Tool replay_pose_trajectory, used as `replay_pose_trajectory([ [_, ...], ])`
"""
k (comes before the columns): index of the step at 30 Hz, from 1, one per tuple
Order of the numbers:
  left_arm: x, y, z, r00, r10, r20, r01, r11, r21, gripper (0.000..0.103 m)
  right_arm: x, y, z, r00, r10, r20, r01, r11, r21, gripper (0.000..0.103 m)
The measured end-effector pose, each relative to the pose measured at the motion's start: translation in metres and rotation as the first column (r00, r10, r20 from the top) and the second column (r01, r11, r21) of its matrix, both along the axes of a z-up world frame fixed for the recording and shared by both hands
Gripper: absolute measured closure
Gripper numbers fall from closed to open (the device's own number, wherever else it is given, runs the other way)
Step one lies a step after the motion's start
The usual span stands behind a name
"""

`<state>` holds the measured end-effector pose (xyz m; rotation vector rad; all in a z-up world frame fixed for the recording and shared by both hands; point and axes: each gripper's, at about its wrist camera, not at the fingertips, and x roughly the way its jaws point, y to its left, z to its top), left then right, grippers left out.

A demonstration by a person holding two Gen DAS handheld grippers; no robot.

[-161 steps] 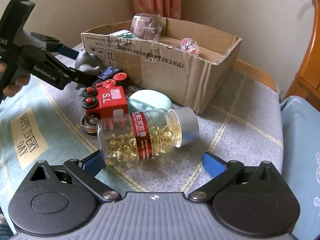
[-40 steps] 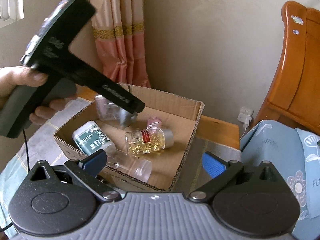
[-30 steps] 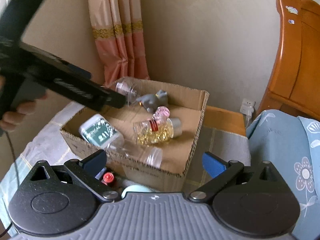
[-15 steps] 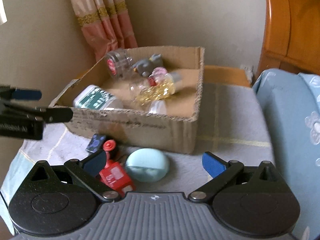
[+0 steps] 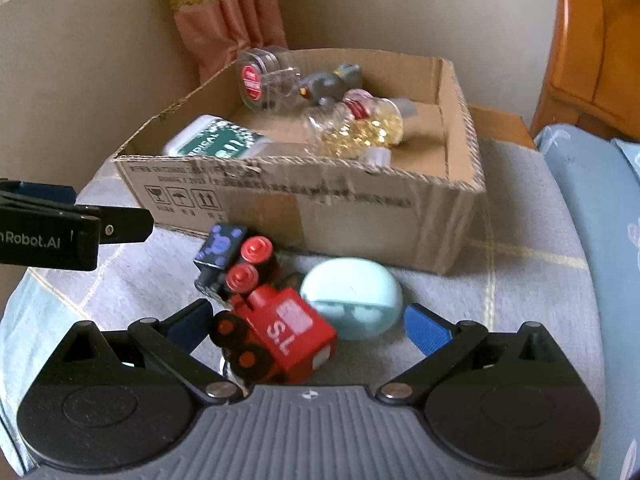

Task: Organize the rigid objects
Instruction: 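Move the left tool to the blue cube toy while the right tool approaches the red S.L train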

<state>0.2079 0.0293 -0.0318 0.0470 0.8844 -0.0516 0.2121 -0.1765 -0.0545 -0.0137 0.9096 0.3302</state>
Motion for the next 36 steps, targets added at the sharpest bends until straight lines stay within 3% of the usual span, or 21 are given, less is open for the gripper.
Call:
replay_pose_trajectory([
  [11, 0.014, -0.041, -0.025, 0.995, -0.100, -0.026, 0.099, 0.995, -0.025, 0.006, -0.013, -0.044, -0.017, 0.996, -0.078, -0.033, 0.077, 0.996, -0.050, 0.000],
  [19, 0.019, -0.041, -0.035, 0.995, -0.104, 0.000, 0.104, 0.993, -0.054, 0.005, -0.027, -0.038, -0.027, 0.999, -0.015, 0.039, 0.020, 0.990, -0.139, 0.000],
  [24, 0.012, -0.036, -0.033, 0.993, -0.118, -0.002, 0.118, 0.991, -0.060, 0.006, -0.031, -0.041, -0.030, 0.997, -0.004, 0.072, 0.013, 0.992, -0.125, 0.000],
  [30, 0.017, -0.047, -0.042, 0.988, -0.155, -0.021, 0.156, 0.988, 0.023, 0.006, -0.032, -0.039, -0.030, 0.997, -0.002, 0.083, 0.012, 0.992, -0.123, 0.000],
  [36, 0.005, -0.023, -0.049, 0.989, -0.142, -0.045, 0.145, 0.987, 0.075, 0.006, -0.033, -0.043, -0.029, 0.997, 0.016, 0.079, -0.006, 0.992, -0.123, 0.000],
])
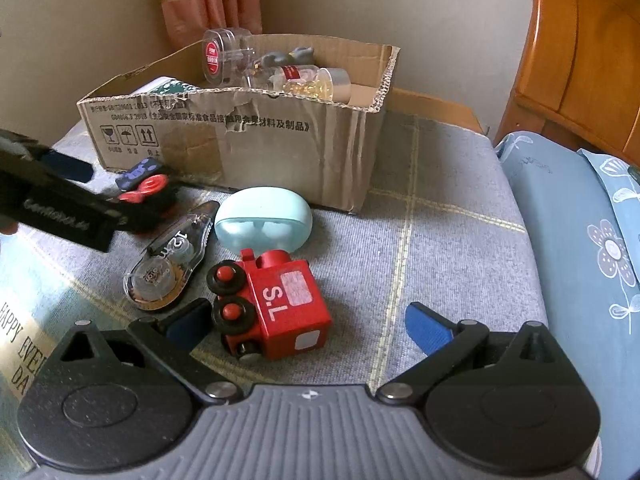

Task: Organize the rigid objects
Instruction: 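Move the left tool to the blue cube toy while the right tool approaches the red S.L train, then close the left tool on the blue cube toy while the right tool grasps the red S.L train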

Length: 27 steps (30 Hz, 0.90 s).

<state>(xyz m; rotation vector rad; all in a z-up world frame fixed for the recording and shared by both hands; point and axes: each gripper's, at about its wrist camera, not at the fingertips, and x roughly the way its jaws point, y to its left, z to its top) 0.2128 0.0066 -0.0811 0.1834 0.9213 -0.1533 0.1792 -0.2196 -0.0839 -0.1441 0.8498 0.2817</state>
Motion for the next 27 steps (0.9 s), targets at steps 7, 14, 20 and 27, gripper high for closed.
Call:
replay_pose_trajectory([
  [7, -0.006, 0.051, -0.001, 0.993, 0.114, -0.018, -0.114, 0.993, -0.007, 0.005, -0.004, -0.016, -0.001, 0.999, -0.038, 0.001, 0.038, 0.999, -0.003, 0.000],
  [14, -0.016, 0.045, 0.003, 0.997, 0.076, -0.015, -0.076, 0.997, 0.004, 0.006, -0.014, -0.035, -0.002, 0.992, -0.126, 0.003, 0.126, 0.992, -0.004, 0.000],
  [20, -0.014, 0.019, 0.003, 1.000, 0.017, 0.016, -0.017, 1.000, 0.002, 0.006, -0.017, -0.017, -0.002, 0.999, -0.045, 0.005, 0.045, 0.999, 0.005, 0.000],
  [27, -0.001, 0.014, 0.003, 1.000, 0.007, 0.030, -0.006, 1.000, -0.018, 0.011, -0.010, 0.008, 0.000, 0.998, 0.061, 0.024, -0.063, 0.997, 0.052, 0.004],
])
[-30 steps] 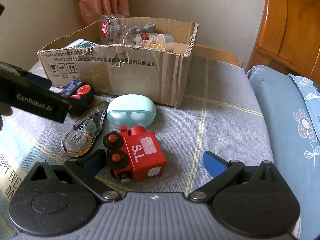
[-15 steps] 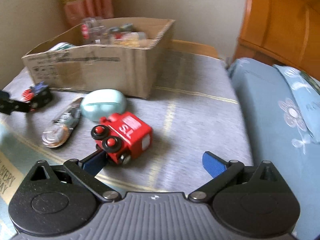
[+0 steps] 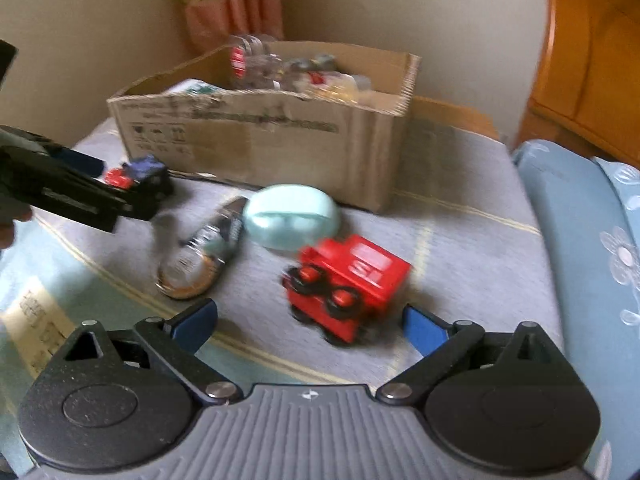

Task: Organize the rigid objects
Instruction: 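Close the left tool on the blue cube toy while the right tool grasps the red S.L train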

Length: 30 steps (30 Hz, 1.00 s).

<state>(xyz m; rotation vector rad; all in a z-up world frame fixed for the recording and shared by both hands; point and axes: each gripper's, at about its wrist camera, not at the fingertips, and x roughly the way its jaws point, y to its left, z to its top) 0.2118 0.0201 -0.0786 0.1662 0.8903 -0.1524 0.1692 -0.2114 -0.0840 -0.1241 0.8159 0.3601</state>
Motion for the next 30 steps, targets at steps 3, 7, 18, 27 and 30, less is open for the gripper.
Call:
replay_pose_trajectory([
  [3, 0.001, 0.001, -0.002, 1.000, -0.011, -0.010, 0.011, 1.000, -0.010, 0.014, 0.007, 0.001, 0.001, 1.000, -0.001, 0.002, 0.001, 1.000, 0.024, 0.004],
  [7, 0.002, 0.004, -0.003, 1.000, -0.016, -0.014, 0.015, 0.999, -0.032, 0.015, 0.017, -0.003, 0.003, 1.000, -0.011, 0.000, 0.011, 0.998, 0.059, 0.010],
  [18, 0.009, 0.003, -0.003, 0.999, -0.047, -0.016, 0.045, 0.996, -0.079, 0.031, 0.019, -0.001, 0.004, 0.999, -0.038, 0.017, 0.038, 0.999, -0.006, 0.028],
  [27, 0.008, 0.003, -0.002, 0.997, -0.081, -0.022, 0.079, 0.994, -0.077, 0.047, 0.021, -0.002, 0.006, 0.999, -0.047, 0.009, 0.047, 0.998, -0.039, 0.040],
  [30, 0.008, 0.003, -0.001, 0.995, -0.099, -0.031, 0.097, 0.993, -0.067, 0.047, 0.020, -0.003, 0.007, 0.999, -0.036, 0.000, 0.036, 0.998, -0.052, 0.040],
])
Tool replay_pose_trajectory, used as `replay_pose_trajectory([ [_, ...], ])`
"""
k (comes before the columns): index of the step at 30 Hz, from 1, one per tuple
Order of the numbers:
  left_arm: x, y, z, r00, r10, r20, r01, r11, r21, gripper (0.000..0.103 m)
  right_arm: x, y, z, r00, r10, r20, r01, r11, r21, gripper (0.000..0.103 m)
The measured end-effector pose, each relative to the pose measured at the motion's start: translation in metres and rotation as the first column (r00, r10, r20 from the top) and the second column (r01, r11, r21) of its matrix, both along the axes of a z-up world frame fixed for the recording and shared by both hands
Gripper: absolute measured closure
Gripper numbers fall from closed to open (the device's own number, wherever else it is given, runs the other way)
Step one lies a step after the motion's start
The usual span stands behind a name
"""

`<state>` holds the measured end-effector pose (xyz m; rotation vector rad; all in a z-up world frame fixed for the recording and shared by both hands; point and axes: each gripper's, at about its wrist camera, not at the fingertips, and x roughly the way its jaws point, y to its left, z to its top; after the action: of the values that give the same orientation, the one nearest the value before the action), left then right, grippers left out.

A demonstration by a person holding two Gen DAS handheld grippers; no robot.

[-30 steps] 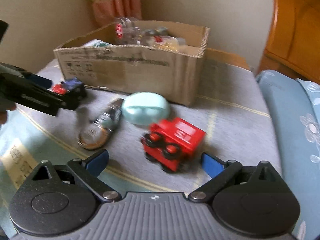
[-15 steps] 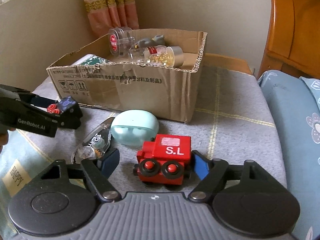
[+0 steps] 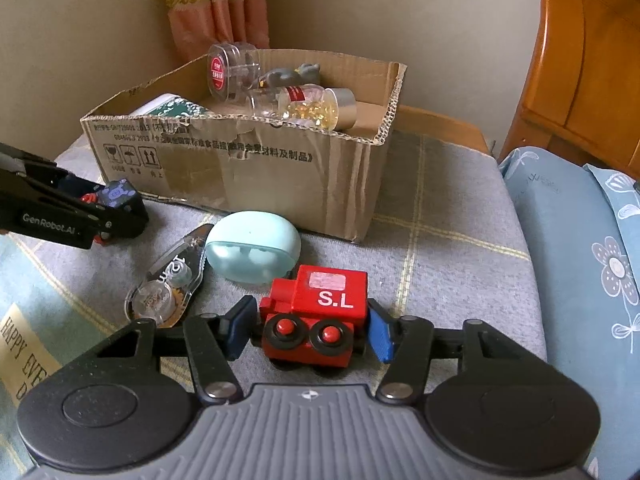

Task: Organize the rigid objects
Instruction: 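Close the left tool on the blue cube toy while the right tool grasps the red S.L train, then carry the cube toy and train over the box and open both tools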

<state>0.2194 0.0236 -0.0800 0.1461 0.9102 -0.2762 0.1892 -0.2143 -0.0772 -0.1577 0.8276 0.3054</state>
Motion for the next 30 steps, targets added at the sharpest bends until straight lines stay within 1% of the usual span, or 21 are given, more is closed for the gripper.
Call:
replay_pose_trajectory([
  [5, -0.002, 0.005, 0.003, 0.998, -0.035, -0.042, 0.035, 0.999, -0.005, 0.047, -0.004, -0.003, 0.004, 0.999, 0.032, -0.014, -0.033, 0.999, -0.035, 0.040],
  [9, -0.007, 0.009, 0.012, 0.996, -0.064, -0.062, 0.064, 0.998, -0.003, 0.047, -0.009, -0.008, 0.013, 0.998, 0.062, -0.025, -0.063, 0.997, -0.048, 0.040],
  [12, -0.013, 0.010, 0.021, 0.993, -0.088, -0.073, 0.088, 0.996, -0.003, 0.047, -0.012, -0.011, 0.022, 0.996, 0.085, -0.029, -0.086, 0.995, -0.050, 0.040],
  [17, -0.022, 0.008, 0.038, 0.988, -0.133, -0.083, 0.135, 0.991, 0.018, 0.047, -0.016, -0.015, 0.040, 0.993, 0.117, -0.026, -0.118, 0.992, -0.045, 0.040],
  [20, -0.024, 0.006, 0.053, 0.983, -0.163, -0.089, 0.164, 0.986, 0.009, 0.047, -0.017, -0.016, 0.050, 0.989, 0.143, -0.023, -0.144, 0.989, -0.037, 0.040],
  [24, -0.023, 0.004, 0.073, 0.978, -0.195, -0.076, 0.198, 0.980, 0.028, 0.047, -0.015, -0.016, 0.067, 0.986, 0.167, 0.003, -0.167, 0.985, -0.039, 0.040],
  [27, -0.017, 0.002, 0.088, 0.976, -0.206, -0.064, 0.208, 0.978, 0.021, 0.047, -0.011, -0.015, 0.079, 0.983, 0.179, 0.027, -0.178, 0.983, -0.035, 0.040],
  [30, -0.007, -0.002, 0.104, 0.977, -0.212, -0.025, 0.213, 0.977, 0.027, 0.047, -0.006, -0.013, 0.088, 0.981, 0.186, 0.048, -0.184, 0.982, -0.036, 0.040],
])
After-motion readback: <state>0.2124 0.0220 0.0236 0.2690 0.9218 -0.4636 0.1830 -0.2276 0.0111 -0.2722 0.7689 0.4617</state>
